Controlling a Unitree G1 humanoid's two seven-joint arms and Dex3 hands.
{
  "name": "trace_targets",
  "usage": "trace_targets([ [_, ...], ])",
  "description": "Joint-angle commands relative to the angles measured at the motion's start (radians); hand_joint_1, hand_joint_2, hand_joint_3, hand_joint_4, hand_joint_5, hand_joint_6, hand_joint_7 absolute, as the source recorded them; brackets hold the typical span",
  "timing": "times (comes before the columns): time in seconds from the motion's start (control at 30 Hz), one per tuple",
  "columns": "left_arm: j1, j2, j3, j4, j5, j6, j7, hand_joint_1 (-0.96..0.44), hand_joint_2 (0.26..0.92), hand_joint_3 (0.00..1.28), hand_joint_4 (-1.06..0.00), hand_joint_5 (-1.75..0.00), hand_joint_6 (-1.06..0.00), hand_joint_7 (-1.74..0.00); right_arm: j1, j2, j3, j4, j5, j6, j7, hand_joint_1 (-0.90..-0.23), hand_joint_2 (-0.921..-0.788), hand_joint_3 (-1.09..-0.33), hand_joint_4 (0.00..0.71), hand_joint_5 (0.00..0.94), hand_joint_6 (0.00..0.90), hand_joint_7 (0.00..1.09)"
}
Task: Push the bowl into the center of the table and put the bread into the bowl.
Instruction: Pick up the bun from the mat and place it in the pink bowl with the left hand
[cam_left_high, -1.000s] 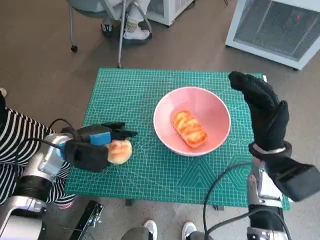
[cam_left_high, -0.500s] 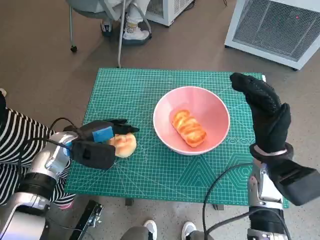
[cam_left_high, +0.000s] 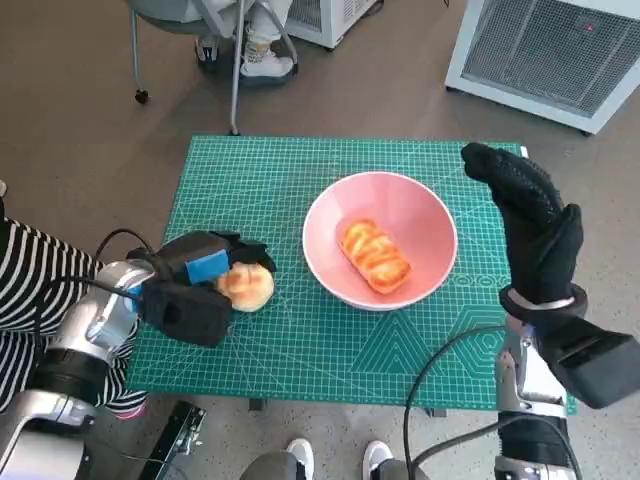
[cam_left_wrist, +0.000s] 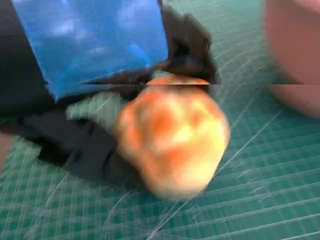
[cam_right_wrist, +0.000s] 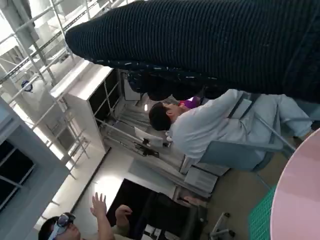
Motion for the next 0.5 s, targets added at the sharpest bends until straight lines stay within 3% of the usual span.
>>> trace_targets([
  [0.03,0.01,0.026,0.058,-0.059,-0.073,-0.015,-0.027,0.0,0.919,0.06,-0.75,-1.14,-0.58,-1.17,0.012,-0.005,0.001,0.015,-0.018,0.018,-0.006,-0.715,-0.921,-0.741,0.156,0.001,0.072,0.42],
  [0.3,-0.025,0.023,0.132,-0.163,-0.147,0.024,-0.057,0.0,0.919,0.06,-0.75,-1.12,-0.59,-1.17,0.012,-0.006,0.001,0.017,-0.018,0.016,-0.004,-0.715,-0.921,-0.741,0.159,0.002,0.072,0.42],
  [0.5,-0.064,-0.007,0.18,-0.239,-0.176,0.044,-0.028,0.0,0.92,0.04,-0.76,-1.1,-0.61,-1.17,0.013,-0.006,0.001,0.017,-0.011,0.018,0.001,-0.715,-0.921,-0.741,0.159,0.002,0.071,0.42],
])
